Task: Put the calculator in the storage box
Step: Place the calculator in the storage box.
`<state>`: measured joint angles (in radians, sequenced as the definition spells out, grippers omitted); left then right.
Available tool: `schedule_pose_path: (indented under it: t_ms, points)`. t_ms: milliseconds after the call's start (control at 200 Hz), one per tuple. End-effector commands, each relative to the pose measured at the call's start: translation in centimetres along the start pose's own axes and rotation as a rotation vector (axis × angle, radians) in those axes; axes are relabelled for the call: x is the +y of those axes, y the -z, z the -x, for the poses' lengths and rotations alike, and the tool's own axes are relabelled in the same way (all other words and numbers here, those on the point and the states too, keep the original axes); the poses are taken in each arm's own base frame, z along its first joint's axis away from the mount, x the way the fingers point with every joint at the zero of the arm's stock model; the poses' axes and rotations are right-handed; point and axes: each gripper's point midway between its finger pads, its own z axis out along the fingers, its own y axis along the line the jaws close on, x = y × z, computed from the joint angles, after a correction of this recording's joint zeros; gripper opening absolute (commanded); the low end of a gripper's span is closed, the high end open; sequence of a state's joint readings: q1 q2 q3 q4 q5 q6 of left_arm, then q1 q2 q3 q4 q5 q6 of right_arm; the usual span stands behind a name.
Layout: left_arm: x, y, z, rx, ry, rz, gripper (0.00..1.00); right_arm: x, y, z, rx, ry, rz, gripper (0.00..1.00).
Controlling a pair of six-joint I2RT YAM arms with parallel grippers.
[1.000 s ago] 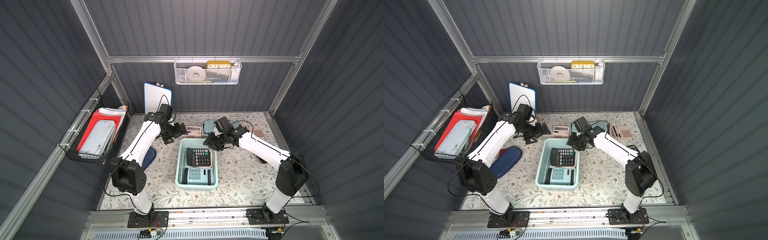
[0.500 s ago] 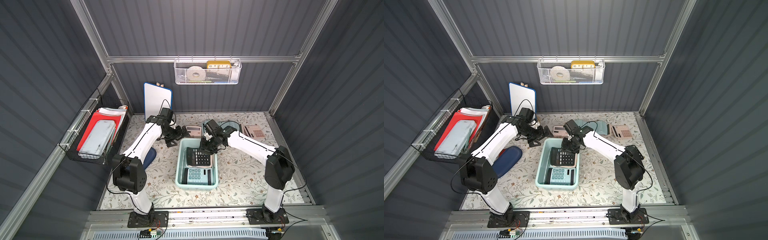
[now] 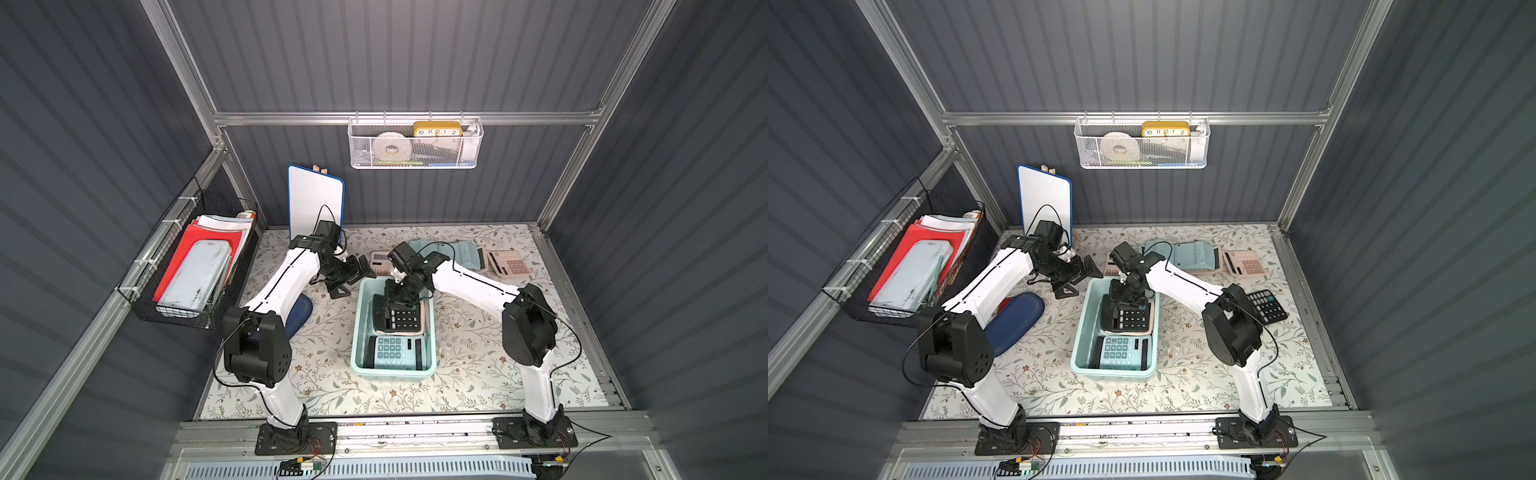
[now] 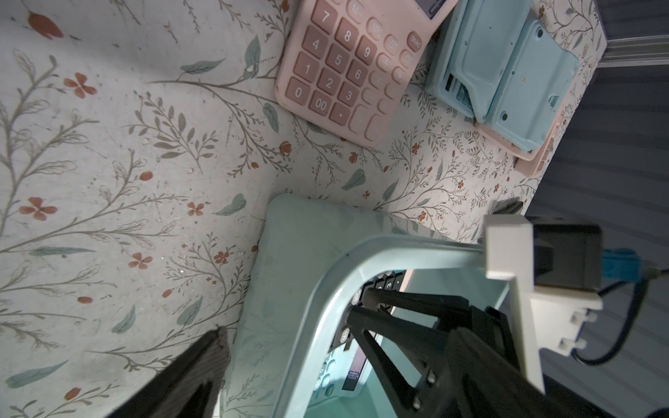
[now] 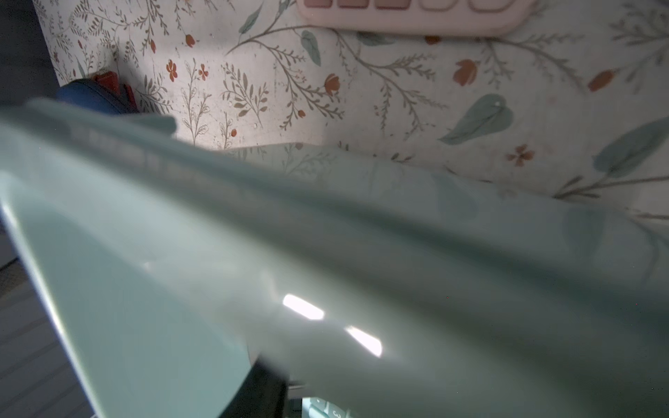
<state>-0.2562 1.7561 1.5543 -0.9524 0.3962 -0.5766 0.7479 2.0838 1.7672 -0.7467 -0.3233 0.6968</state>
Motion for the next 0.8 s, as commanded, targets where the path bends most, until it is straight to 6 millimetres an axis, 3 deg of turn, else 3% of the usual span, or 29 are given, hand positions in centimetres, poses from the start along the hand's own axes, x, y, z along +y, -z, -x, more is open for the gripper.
schedule_pose_path:
  t_ms: [0,125,295,450,620,795]
  points:
    - [-0.7,0.4,-0.2,0.003,-0.02,-0.042,0.99,-0.2,-2.1,-3.3,0.147,0.004,-0.025,0.34]
    - [-0.7,0.3,-0.2,0.007,-0.02,-0.047,0.99,1.0,-1.8,-3.1,0.141,0.016,0.011,0.32]
    - [-0.7,0.4,-0.2,0.005,-0.021,-0.048,0.99,1.5,1.6,-1.8,0.027,0.05,-0.007,0.32]
    - [-0.6,0.5,-0.2,0.007,-0.018,-0.041,0.99,-1.0,3.9,-2.0,-0.049,0.054,-0.122,0.33]
    - [-0.5,0.4,-0.2,0.009,-0.014,-0.037,0.99,-4.4,3.7,-4.1,-0.008,0.062,-0.219,0.33]
    - [-0.4,0.1,-0.4,0.021,-0.012,-0.042,0.99,-5.1,1.7,-5.7,0.06,0.109,-0.226,0.33]
